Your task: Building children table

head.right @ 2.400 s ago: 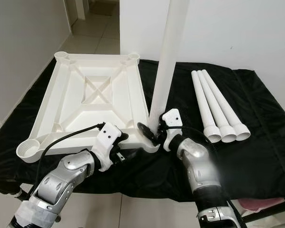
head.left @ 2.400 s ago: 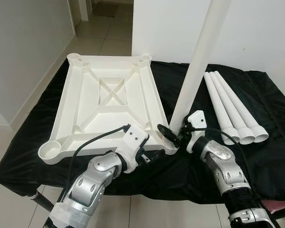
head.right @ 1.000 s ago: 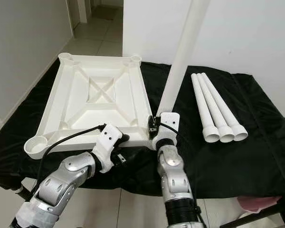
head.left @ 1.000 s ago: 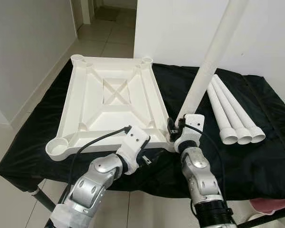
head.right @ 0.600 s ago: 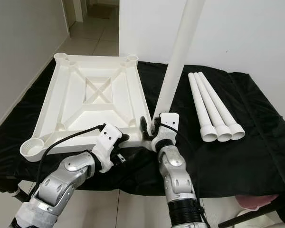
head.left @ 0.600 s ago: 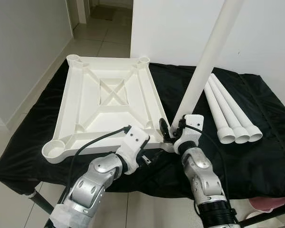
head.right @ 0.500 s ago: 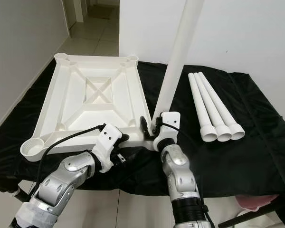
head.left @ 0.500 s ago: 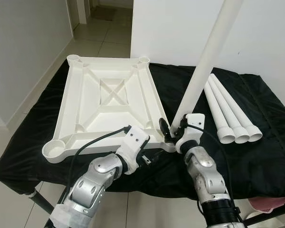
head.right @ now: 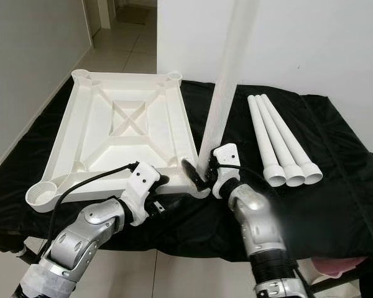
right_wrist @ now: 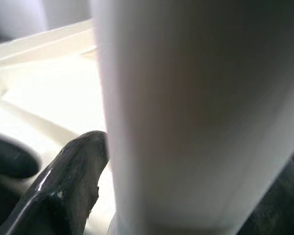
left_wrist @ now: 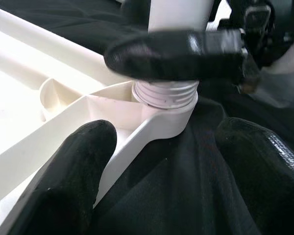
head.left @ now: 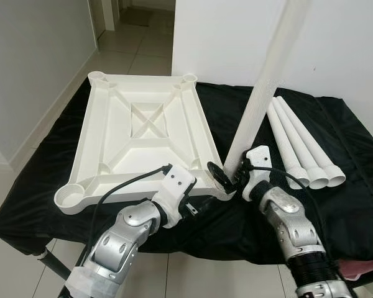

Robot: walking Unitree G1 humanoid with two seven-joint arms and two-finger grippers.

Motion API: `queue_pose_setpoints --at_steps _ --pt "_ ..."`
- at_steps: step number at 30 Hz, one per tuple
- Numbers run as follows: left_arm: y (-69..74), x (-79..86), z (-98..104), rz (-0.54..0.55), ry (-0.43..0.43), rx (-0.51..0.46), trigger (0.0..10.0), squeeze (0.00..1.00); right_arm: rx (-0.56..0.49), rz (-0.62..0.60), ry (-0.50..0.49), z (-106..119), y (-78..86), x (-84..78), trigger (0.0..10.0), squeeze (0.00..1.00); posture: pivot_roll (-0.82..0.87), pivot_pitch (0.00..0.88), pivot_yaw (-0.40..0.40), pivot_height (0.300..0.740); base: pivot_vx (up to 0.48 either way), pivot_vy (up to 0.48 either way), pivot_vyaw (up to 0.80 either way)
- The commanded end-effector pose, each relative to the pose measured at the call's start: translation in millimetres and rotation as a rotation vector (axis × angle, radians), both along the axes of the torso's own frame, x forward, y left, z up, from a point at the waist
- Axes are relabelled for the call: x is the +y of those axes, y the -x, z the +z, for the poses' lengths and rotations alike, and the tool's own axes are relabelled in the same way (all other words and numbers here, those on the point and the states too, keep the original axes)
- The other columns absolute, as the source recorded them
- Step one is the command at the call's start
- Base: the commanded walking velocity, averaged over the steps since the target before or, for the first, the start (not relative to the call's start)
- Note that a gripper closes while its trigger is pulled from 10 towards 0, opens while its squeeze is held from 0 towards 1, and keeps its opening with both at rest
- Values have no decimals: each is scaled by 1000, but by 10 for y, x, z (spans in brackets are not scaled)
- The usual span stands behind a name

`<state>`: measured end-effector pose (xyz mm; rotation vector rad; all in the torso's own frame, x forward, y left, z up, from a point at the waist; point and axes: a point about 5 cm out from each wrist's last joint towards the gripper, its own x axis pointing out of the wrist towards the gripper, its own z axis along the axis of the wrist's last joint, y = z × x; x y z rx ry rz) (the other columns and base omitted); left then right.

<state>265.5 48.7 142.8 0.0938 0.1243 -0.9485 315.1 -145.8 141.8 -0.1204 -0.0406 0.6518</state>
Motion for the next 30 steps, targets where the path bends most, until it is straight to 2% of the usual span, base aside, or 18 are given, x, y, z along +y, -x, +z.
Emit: queue_pose_setpoints --at_steps 1,2,3,4,5,17,18,20,25,30 --pt "23 -22 -14 6 -2 2 10000 0 20 57 31 -23 -21 8 10000 0 9 42 -70 740 0 0 0" --pt "23 -22 -14 6 -2 2 10000 0 20 57 31 -23 -21 8 10000 0 9 42 -70 740 0 0 0" --pt "24 -23 -16 7 -2 2 10000 0 17 62 35 -11 -38 -16 4314 0 9 43 -70 740 0 0 0" --pt "23 -24 -16 8 -1 3 10000 0 17 59 47 -8 -58 -39 3490 0 11 42 -71 740 0 0 0" --pt "21 -23 -17 10 -4 2 10000 0 16 54 62 -7 -81 -67 0 0 11 42 -71 740 0 0 0" --pt "8 -4 -9 9 -12 -2 10000 0 20 47 60 -9 -130 -131 0 0 11 42 -63 740 0 0 0" --pt "8 -4 -7 8 -12 -2 10000 0 27 45 47 -20 -132 -132 9686 0 11 42 -63 740 0 0 0" --pt "8 -3 -7 8 -12 -2 10000 0 35 36 26 -29 -126 -113 10000 0 13 44 -62 740 0 0 0" --pt "13 -3 -8 6 -13 -1 10000 0 62 -5 -23 -44 -112 -27 10000 0 16 46 -60 740 0 0 0" --pt "15 3 -11 7 -16 -1 10000 0 72 -67 -32 -39 -125 36 10000 0 14 45 -60 740 0 0 0"
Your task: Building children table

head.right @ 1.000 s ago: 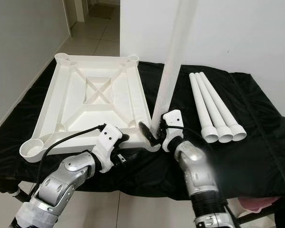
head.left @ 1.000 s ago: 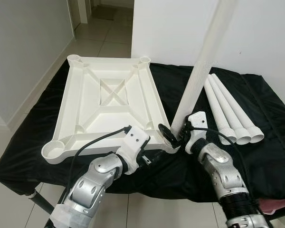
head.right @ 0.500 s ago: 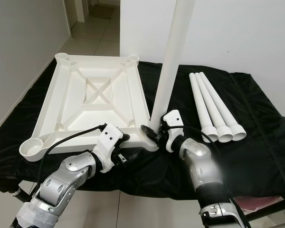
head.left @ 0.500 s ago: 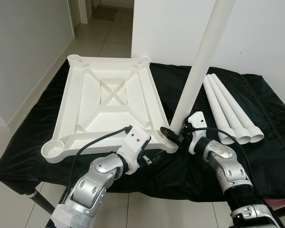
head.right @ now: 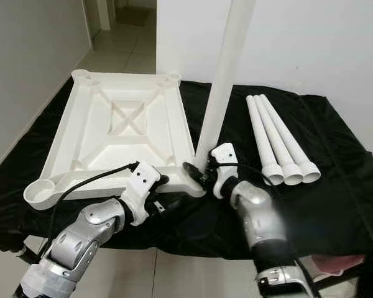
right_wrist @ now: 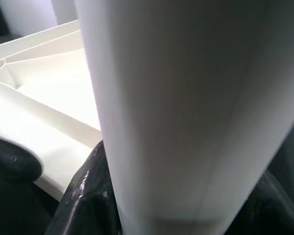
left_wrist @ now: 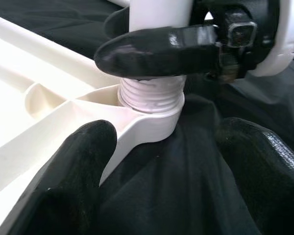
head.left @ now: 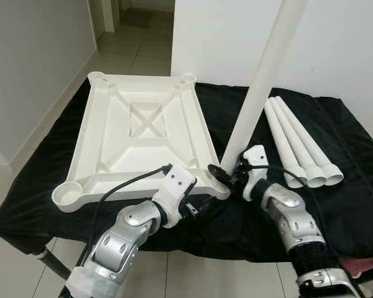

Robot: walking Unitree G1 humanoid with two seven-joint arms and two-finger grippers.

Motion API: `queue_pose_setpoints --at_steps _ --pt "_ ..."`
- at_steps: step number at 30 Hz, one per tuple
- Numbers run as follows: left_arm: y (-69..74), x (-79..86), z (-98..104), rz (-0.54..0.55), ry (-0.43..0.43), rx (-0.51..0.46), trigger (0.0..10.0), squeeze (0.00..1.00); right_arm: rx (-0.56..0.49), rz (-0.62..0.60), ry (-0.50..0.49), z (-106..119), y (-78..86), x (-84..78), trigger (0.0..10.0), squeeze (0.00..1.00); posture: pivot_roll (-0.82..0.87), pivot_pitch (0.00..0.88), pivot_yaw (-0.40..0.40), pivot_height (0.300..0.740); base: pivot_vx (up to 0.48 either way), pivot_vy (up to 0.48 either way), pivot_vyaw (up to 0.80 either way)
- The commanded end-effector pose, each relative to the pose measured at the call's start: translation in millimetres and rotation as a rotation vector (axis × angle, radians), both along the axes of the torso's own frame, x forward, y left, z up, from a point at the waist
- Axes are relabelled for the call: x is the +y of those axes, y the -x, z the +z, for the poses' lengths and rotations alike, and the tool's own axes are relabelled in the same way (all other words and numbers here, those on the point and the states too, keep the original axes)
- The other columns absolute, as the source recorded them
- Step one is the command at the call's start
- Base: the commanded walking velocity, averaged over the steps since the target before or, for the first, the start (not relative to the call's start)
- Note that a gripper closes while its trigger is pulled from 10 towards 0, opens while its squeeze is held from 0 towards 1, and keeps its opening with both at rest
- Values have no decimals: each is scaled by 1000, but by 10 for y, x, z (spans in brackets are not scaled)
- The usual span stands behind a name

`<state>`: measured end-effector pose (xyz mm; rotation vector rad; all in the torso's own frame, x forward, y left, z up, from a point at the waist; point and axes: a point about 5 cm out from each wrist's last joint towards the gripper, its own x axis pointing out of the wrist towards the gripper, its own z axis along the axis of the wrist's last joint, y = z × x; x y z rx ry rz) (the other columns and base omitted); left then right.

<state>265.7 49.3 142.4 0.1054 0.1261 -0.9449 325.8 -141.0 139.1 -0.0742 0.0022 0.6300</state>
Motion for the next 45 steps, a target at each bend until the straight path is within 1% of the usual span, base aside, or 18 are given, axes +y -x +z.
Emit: queue_pose_setpoints --at_steps 1,2,6,8,10,11,13,15,16,19,27,32,33,37,38,43,44,45 --pt "15 -3 -6 4 -6 2 10000 0 26 -79 -14 -7 -27 5 10000 0 15 45 -61 740 0 0 0" --pt "13 -4 -6 5 -7 2 10000 0 34 -131 -37 -3 -34 15 10000 0 15 46 -63 740 0 0 0" --pt "10 -3 -12 7 -16 -2 10000 0 40 -209 -53 -5 -34 20 10000 0 16 45 -64 740 0 0 0" --pt "10 -3 -12 7 -16 -2 10000 0 40 -209 -53 -5 -34 20 10000 0 16 45 -64 740 0 0 0" --pt "16 -2 -23 8 -20 -2 10000 0 27 -352 -49 -26 -8 7 10000 0 20 43 -69 740 0 0 0" --pt "16 -2 -23 8 -20 -2 10000 0 27 -352 -49 -26 -8 7 10000 0 20 43 -69 740 0 0 0" --pt "20 -3 -27 7 -21 -1 10000 0 26 -422 -52 -42 15 6 10000 0 21 41 -70 740 0 0 0" --pt "23 -5 -30 7 -20 -1 10000 0 18 -607 -61 -94 103 16 10000 0 26 33 -72 740 0 0 0" --pt "23 -5 -30 7 -20 -1 10000 0 18 -607 -61 -94 103 16 10000 0 26 33 -72 740 0 0 0" --pt "18 -1 -26 8 -22 -3 10000 0 19 -724 -74 -120 185 61 10000 0 35 25 -74 740 0 0 0" --pt "14 -3 -25 5 -24 -6 10000 0 38 -735 -81 -133 195 96 10000 0 32 19 -71 740 0 0 0" --pt "17 -25 -27 -3 -25 -8 10000 0 -24 -710 -50 -55 168 96 10000 0 30 11 -74 740 0 0 0" --pt "18 -29 -28 -3 -24 -8 10000 0 -27 -706 -46 -48 170 95 10000 996 29 12 -75 740 0 0 0" --pt "19 -31 -29 -3 -24 -8 10000 0 -29 -704 -45 -43 172 94 10000 996 29 12 -75 740 0 0 0" --pt "22 -36 -33 -3 -23 -7 10000 0 -32 -665 -52 -36 164 87 10000 1000 27 11 -80 740 0 0 0" --pt "24 -42 -40 -2 -23 -6 10000 0 -49 -622 -41 -24 157 62 10000 1000 28 11 -81 740 0 0 0" --pt "24 -43 -41 -2 -22 -6 10000 0 -57 -585 -41 -26 156 42 10000 114 27 10 -83 740 0 0 0" --pt "24 -44 -41 -1 -21 -6 10000 0 -61 -561 -41 -28 156 30 10000 114 26 10 -83 740 0 0 0"
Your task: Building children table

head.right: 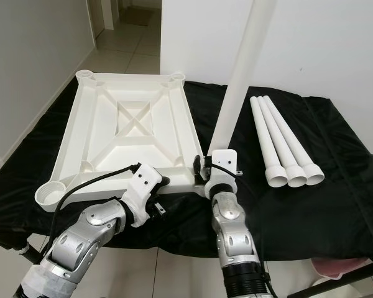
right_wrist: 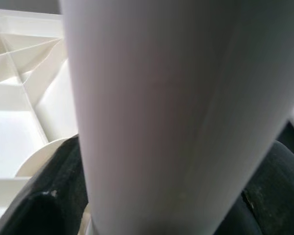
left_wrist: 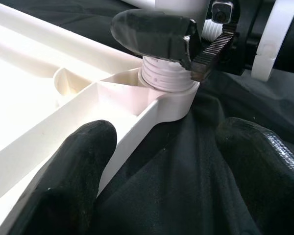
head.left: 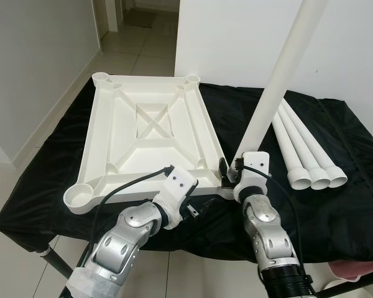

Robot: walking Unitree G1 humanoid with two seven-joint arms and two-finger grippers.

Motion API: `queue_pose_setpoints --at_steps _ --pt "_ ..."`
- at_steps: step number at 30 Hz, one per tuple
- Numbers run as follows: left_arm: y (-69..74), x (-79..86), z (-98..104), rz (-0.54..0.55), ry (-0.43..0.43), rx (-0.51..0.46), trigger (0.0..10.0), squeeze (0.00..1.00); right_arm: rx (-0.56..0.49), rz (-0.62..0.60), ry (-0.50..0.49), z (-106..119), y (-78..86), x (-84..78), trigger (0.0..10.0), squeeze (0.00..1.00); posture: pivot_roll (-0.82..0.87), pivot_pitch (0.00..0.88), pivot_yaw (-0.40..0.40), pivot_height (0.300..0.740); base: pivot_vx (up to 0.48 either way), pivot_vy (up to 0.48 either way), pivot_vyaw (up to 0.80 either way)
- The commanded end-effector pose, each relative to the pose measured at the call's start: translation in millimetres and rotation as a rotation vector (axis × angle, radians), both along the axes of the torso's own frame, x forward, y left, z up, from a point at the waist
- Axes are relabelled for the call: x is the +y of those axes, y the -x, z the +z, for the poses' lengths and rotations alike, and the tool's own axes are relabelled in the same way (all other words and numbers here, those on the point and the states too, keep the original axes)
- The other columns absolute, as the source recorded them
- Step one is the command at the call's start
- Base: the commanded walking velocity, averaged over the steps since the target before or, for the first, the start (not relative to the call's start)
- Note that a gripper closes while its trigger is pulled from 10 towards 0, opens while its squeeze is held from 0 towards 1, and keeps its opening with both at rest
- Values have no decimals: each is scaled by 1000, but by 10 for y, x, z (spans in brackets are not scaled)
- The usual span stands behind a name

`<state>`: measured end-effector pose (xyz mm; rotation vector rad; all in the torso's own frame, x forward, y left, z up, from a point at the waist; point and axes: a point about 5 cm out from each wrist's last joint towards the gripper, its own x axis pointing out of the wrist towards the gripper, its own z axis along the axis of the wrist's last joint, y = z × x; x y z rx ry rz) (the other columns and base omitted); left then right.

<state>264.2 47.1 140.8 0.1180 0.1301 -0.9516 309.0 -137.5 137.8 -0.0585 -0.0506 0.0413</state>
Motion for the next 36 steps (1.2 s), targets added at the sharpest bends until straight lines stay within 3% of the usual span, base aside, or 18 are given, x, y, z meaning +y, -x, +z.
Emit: queue_pose_setpoints --at_steps 1,2,4,13,17,20,21,22,23,24,25,26,34,35,36 --pt "9 -21 -25 6 -9 -4 10000 0 4 26 -8 -15 -11 -5 10000 114 26 10 -83 740 0 0 0" --pt "8 -21 -26 6 -9 -5 10000 0 -1 75 -14 -18 -7 -9 10000 0 24 9 -83 740 0 0 0" --pt "8 -21 -26 6 -9 -5 10000 0 -1 75 -14 -18 -7 -9 10000 0 24 9 -83 740 0 0 0" --pt "7 -25 -27 0 -8 -3 10000 0 7 326 -32 -27 -14 -63 10000 0 9 15 -72 740 0 0 0" --pt "-4 -33 -13 -8 -6 -3 10000 0 22 479 35 -22 -50 -173 10000 0 5 18 -63 740 0 0 0" --pt "0 -35 -15 -12 -7 -2 10000 0 27 519 57 -24 -57 -205 10000 0 5 19 -62 740 0 0 0" --pt "3 -33 -17 -16 -9 -1 10000 0 35 554 71 -27 -62 -225 8980 0 3 21 -59 740 0 0 0" --pt "10 -31 -19 -23 -12 1 10000 0 40 580 88 -28 -75 -252 3412 0 3 27 -59 740 0 0 0" --pt "10 -31 -19 -23 -12 1 10000 0 40 580 88 -28 -75 -252 3412 0 3 27 -59 740 0 0 0" --pt "17 -29 -20 -31 -12 5 10000 0 43 590 116 -30 -93 -285 1490 0 4 28 -59 740 0 0 0" --pt "17 -29 -20 -31 -12 5 10000 0 43 590 116 -30 -93 -285 1490 0 4 28 -59 740 0 0 0" --pt "22 -27 -20 -37 -12 7 10000 0 43 595 134 -30 -105 -307 0 0 4 28 -59 740 0 0 0" --pt "39 -38 -4 -42 -2 10 10000 0 64 606 143 -56 -150 -388 0 0 12 38 -66 740 0 0 0" --pt "47 -38 -10 -42 -4 10 10000 0 69 607 135 -65 -155 -393 9216 0 14 40 -68 740 0 0 0" --pt "47 -38 -10 -42 -4 10 10000 0 69 607 135 -65 -155 -393 9216 0 14 40 -68 740 0 0 0"
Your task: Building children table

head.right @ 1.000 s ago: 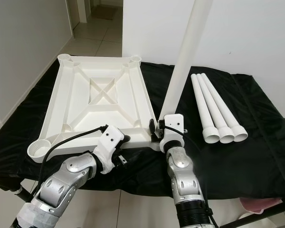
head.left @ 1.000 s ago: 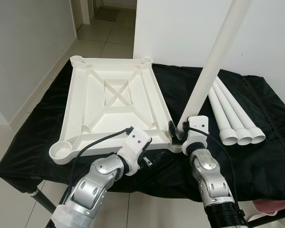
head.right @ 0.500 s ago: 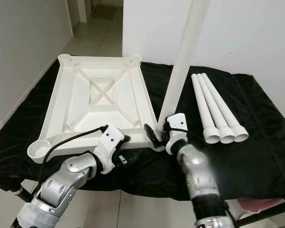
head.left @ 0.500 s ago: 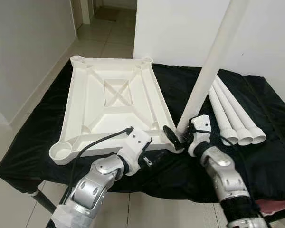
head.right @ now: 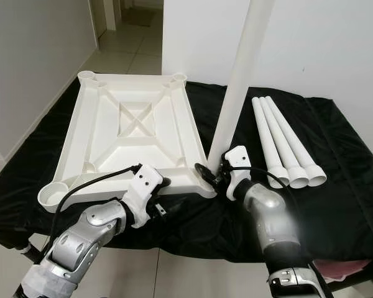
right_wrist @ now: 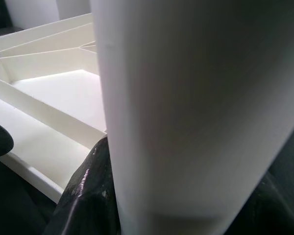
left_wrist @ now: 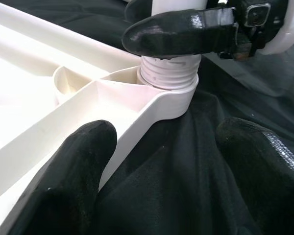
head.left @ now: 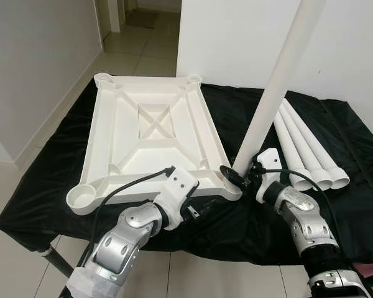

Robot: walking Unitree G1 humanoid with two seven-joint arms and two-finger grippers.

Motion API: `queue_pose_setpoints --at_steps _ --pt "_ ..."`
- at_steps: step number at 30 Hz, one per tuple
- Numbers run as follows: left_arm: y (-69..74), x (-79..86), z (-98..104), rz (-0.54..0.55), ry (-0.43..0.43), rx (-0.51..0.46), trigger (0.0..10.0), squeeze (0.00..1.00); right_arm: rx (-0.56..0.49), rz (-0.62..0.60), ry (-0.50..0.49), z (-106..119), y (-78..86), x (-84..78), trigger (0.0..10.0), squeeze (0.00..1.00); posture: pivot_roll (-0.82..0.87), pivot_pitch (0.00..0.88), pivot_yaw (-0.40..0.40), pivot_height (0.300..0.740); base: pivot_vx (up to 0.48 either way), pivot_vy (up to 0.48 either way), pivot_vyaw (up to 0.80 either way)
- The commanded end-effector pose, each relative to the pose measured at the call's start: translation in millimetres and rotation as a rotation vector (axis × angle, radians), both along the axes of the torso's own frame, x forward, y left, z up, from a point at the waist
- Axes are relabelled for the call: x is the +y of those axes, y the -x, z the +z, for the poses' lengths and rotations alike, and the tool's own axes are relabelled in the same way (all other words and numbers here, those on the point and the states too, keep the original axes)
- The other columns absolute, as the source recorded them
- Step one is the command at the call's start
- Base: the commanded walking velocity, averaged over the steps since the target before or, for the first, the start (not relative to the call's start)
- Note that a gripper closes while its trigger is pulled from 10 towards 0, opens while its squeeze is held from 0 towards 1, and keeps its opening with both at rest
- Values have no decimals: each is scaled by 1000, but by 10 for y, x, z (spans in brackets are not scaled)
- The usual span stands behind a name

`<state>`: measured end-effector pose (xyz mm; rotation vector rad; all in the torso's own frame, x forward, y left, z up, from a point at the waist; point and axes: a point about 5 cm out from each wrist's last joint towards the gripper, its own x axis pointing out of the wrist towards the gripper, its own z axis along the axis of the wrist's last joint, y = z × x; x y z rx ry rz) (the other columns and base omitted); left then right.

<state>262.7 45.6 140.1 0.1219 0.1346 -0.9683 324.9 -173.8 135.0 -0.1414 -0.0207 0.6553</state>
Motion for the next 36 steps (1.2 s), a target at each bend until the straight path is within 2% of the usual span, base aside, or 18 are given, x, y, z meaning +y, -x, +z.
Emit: queue_pose_setpoints --at_steps 1,2,3,6,9,14,16,18,20,21,23,24,27,29,30,32,36 --pt "37 -22 -6 -25 -1 7 10000 0 18 4 34 -45 -2 -36 9216 0 14 40 -68 740 0 0 0" --pt "37 -22 -6 -25 -1 7 10000 0 18 4 34 -45 -2 -36 9216 0 14 40 -68 740 0 0 0" --pt "35 -18 -7 -24 -3 7 10000 0 23 0 13 -42 -9 -33 10000 0 13 41 -68 740 0 0 0" --pt "31 -14 -7 -22 -3 7 10000 0 27 -18 -4 -34 -18 -30 10000 0 13 42 -68 740 0 0 0" --pt "29 -14 -11 -20 -7 8 10000 0 33 -120 -41 -13 -48 5 10000 0 8 46 -64 740 0 0 0" --pt "34 -18 -17 -22 -8 9 10000 0 45 -183 -82 -1 -40 65 10000 0 7 46 -62 740 0 0 0" --pt "33 -17 -17 -24 -8 10 10000 0 71 -311 -99 -36 -23 131 10000 0 5 47 -60 740 0 0 0" --pt "33 -17 -17 -24 -8 10 10000 0 76 -347 -101 -48 -11 157 10000 0 5 47 -60 740 0 0 0" --pt "36 -14 -16 -25 -8 10 10000 0 88 -449 -91 -83 22 189 10000 0 2 47 -57 740 0 0 0" --pt "36 -14 -16 -25 -8 10 10000 0 88 -449 -91 -83 22 189 10000 0 2 47 -57 740 0 0 0" --pt "42 -13 -21 -27 -9 12 10000 0 105 -581 -64 -133 65 199 10000 0 5 48 -57 740 0 0 0" --pt "43 -15 -22 -27 -10 12 10000 0 121 -609 -86 -150 81 229 10000 0 5 48 -57 740 0 0 0" --pt "43 -15 -22 -28 -11 12 10000 0 131 -619 -107 -158 89 253 10000 0 5 48 -57 740 0 0 0" --pt "46 -12 -24 -25 -11 14 10000 0 120 -697 -140 -135 115 310 10000 0 11 49 -59 740 0 0 0" --pt "46 -12 -24 -25 -11 14 10000 0 120 -697 -140 -135 115 310 10000 0 11 49 -59 740 0 0 0" --pt "53 0 -23 -19 -10 15 10000 0 138 -721 -210 -121 117 421 10000 0 23 51 -64 740 0 0 0" --pt "58 13 -28 -16 -12 16 10000 0 128 -713 -242 -62 112 469 10000 0 20 49 -61 740 0 0 0"
